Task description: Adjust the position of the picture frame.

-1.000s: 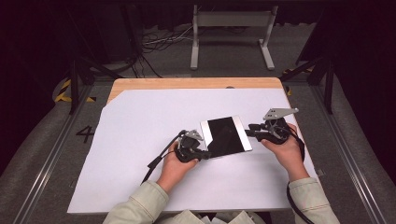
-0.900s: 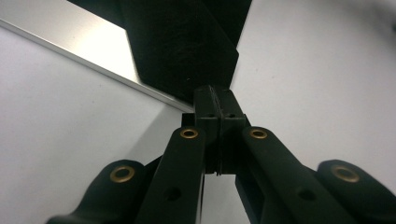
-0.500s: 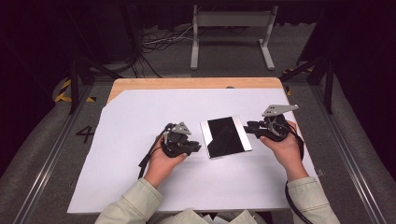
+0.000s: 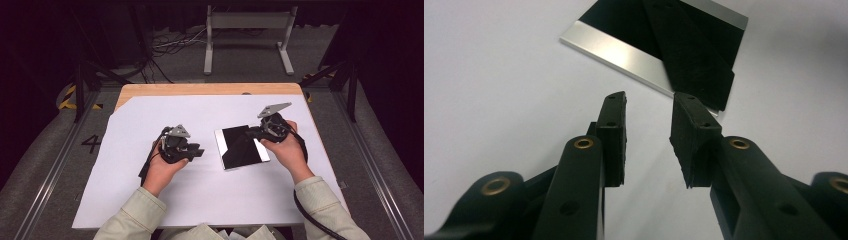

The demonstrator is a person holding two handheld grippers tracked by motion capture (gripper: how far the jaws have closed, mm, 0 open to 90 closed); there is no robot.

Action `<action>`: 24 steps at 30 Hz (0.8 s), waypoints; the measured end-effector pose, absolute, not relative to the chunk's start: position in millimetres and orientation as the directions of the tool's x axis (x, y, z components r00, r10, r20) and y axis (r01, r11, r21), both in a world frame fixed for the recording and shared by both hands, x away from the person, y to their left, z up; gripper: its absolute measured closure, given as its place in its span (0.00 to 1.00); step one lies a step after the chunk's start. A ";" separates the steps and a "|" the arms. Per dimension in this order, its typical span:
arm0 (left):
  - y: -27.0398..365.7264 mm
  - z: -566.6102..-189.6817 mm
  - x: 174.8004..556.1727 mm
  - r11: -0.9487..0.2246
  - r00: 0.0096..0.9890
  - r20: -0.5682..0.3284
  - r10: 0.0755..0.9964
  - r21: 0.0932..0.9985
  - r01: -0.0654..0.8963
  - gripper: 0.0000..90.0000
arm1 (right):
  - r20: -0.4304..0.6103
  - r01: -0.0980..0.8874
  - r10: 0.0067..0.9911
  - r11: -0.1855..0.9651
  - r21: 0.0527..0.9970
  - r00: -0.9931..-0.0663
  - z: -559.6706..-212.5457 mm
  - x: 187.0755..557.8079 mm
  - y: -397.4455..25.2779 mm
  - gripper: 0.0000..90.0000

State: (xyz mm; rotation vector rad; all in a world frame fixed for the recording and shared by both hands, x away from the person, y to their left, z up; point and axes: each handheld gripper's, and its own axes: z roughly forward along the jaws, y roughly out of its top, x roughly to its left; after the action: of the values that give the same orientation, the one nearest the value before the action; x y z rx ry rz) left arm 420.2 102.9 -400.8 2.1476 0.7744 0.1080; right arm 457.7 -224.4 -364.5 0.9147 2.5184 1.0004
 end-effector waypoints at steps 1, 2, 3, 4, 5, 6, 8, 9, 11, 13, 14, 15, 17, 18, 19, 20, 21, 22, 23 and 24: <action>104.8 -400.2 420.4 -0.472 0.805 -0.171 0.568 0.734 0.488 0.75 | -0.023 0.460 0.647 0.566 0.684 -0.762 -366.2 462.1 -218.6 0.83; 104.8 -400.2 420.4 -0.472 0.805 -0.171 0.568 0.734 0.488 0.74 | -0.023 0.460 0.647 0.566 0.684 -0.762 -366.2 462.1 -218.6 0.83; 108.1 -398.8 419.9 -0.475 0.801 -0.158 0.577 0.733 0.487 0.74 | -0.019 0.465 0.646 0.570 0.677 -0.763 -367.6 465.6 -214.3 0.83; 110.0 -398.3 419.6 -0.470 0.799 -0.163 0.579 0.734 0.490 0.73 | -0.011 0.473 0.644 0.573 0.669 -0.765 -369.7 471.2 -208.5 0.83; 114.4 -397.4 419.3 -0.465 0.797 -0.162 0.583 0.738 0.490 0.73 | -0.010 0.475 0.644 0.574 0.667 -0.765 -370.8 474.1 -205.9 0.83; 117.4 -397.0 418.5 -0.461 0.792 -0.164 0.588 0.736 0.495 0.73 | 0.000 0.483 0.644 0.573 0.662 -0.765 -372.7 480.1 -201.3 0.84; 123.5 -397.1 416.9 -0.452 0.784 -0.166 0.598 0.738 0.501 0.72 | 0.007 0.494 0.651 0.569 0.658 -0.759 -375.4 488.7 -195.2 0.84; 126.7 -397.2 416.1 -0.449 0.781 -0.165 0.602 0.739 0.502 0.72 | 0.008 0.497 0.653 0.569 0.655 -0.757 -376.3 491.2 -192.7 0.84; 130.7 -397.2 415.0 -0.443 0.776 -0.170 0.608 0.738 0.508 0.72 | 0.002 0.496 0.653 0.574 0.651 -0.758 -377.6 494.4 -189.5 0.85; 137.5 -397.6 413.2 -0.428 0.766 -0.176 0.618 0.742 0.516 0.72 | -0.008 0.492 0.645 0.591 0.640 -0.764 -380.0 500.9 -180.5 0.85; 140.3 -397.4 412.0 -0.421 0.761 -0.182 0.622 0.742 0.522 0.71 | -0.012 0.490 0.642 0.597 0.636 -0.767 -381.1 503.1 -176.7 0.85; 143.0 -397.1 410.8 -0.416 0.757 -0.180 0.628 0.744 0.522 0.71 | -0.016 0.488 0.638 0.604 0.631 -0.770 -381.9 505.0 -173.0 0.85; 147.8 -396.7 407.3 -0.409 0.752 -0.184 0.633 0.745 0.527 0.71 | -0.022 0.482 0.632 0.613 0.626 -0.774 -384.2 508.4 -165.6 0.85; 150.0 -396.8 404.9 -0.403 0.745 -0.187 0.640 0.745 0.532 0.71 | -0.027 0.476 0.626 0.619 0.625 -0.779 -385.6 510.3 -162.4 0.85; 152.3 -397.1 402.8 -0.398 0.740 -0.186 0.646 0.746 0.535 0.71 | -0.027 0.476 0.625 0.620 0.624 -0.780 -387.2 512.0 -159.1 0.85; 155.8 -397.4 400.4 -0.396 0.736 -0.184 0.651 0.745 0.537 0.70 | -0.027 0.474 0.623 0.622 0.623 -0.782 -389.0 513.9 -156.2 0.85; 159.2 -397.9 397.7 -0.388 0.728 -0.190 0.659 0.744 0.545 0.70 | -0.029 0.473 0.621 0.625 0.621 -0.783 -391.3 516.5 -152.7 0.85; 159.2 -397.9 397.7 -0.388 0.728 -0.190 0.659 0.744 0.545 0.70 | -0.032 0.472 0.620 0.629 0.618 -0.784 -393.8 519.1 -149.0 0.86; 165.0 -398.6 394.4 -0.376 0.716 -0.192 0.672 0.744 0.553 0.70 | -0.032 0.473 0.618 0.633 0.613 -0.786 -395.3 521.1 -146.4 0.87; 168.0 -398.8 393.2 -0.372 0.711 -0.192 0.677 0.744 0.555 0.70 | -0.037 0.468 0.615 0.637 0.612 -0.788 -397.0 523.4 -143.8 0.87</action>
State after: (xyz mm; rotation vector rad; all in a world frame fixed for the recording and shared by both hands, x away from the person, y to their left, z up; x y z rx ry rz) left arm 393.2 168.0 -398.8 2.0702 0.9365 0.1826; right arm 523.4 -143.8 -397.0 0.8814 2.6169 0.8765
